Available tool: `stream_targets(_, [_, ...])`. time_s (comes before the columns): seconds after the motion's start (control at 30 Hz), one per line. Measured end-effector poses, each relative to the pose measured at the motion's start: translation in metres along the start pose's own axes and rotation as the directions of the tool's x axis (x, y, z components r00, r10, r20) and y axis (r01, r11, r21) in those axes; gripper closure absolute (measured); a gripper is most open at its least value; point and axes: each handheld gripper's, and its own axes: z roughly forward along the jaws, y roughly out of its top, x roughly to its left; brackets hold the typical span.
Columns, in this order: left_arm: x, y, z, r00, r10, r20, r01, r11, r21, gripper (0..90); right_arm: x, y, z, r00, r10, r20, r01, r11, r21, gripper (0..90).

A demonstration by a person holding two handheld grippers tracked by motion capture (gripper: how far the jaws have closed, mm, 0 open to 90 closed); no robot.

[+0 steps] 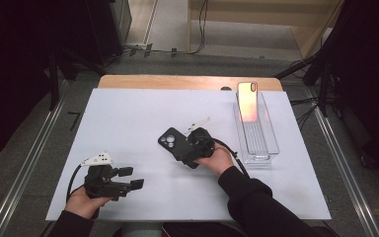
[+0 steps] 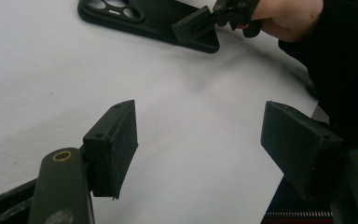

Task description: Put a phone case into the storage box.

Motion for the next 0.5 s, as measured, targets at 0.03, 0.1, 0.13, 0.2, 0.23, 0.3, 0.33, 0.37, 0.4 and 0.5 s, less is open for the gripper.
stream_targets(0.03, [0.0,0.0,0.0,1.0,0.001,0.001,-0.001,1.0,0.0,27.6,0.001,0.0,0.0,1.0,-0.008,0.006,0.008,1.0,-0.001,0.0])
stream_targets(0.1, [0.0,0.0,0.0,1.0,0.0,0.002,0.0,1.0,0.0,27.6,0.004,-0.001,0.002,0.9989,-0.037,0.028,0.037,0.999,0.002,0.0])
stream_targets(0.13, [0.0,0.0,0.0,1.0,0.001,0.002,-0.001,1.0,0.0,27.6,0.005,-0.002,0.002,0.9983,-0.045,0.039,0.044,0.999,0.004,0.6])
stream_targets(0.2, [0.0,0.0,0.0,1.0,0.001,-0.001,-0.001,1.0,0.002,27.6,0.008,-0.004,0.001,0.9929,-0.075,0.093,0.074,0.997,0.006,7.6])
stream_targets(0.23, [0.0,0.0,0.0,1.0,0.001,-0.001,-0.001,1.0,0.003,27.6,0.009,-0.006,0.001,0.9898,-0.086,0.114,0.088,0.996,-0.008,9.2])
stream_targets(0.3, [0.0,0.0,0.0,1.0,-0.002,-0.001,0.002,1.0,0.002,27.6,0.009,-0.009,0.002,0.9891,-0.084,0.121,0.088,0.996,-0.024,9.3])
stream_targets(0.33, [0.0,0.0,0.0,1.0,-0.002,-0.001,0.002,1.0,0.002,27.6,0.01,-0.009,0.002,0.988,-0.088,0.127,0.092,0.996,-0.022,9.3])
stream_targets(0.37, [0.0,0.0,0.0,1.0,-0.003,-0.002,0.003,1.0,0.004,27.6,0.011,-0.009,0.002,0.9874,-0.091,0.13,0.095,0.995,-0.021,9.3])
stream_targets(0.4, [0.0,0.0,0.0,1.0,-0.003,-0.003,0.003,1.0,0.006,27.6,0.011,-0.009,0.002,0.9867,-0.092,0.134,0.096,0.995,-0.024,9.2])
stream_targets(0.5, [0.0,0.0,0.001,1.0,-0.002,-0.002,0.002,1.0,0.005,27.6,0.012,-0.01,0.003,0.9854,-0.091,0.144,0.096,0.995,-0.029,9.3])
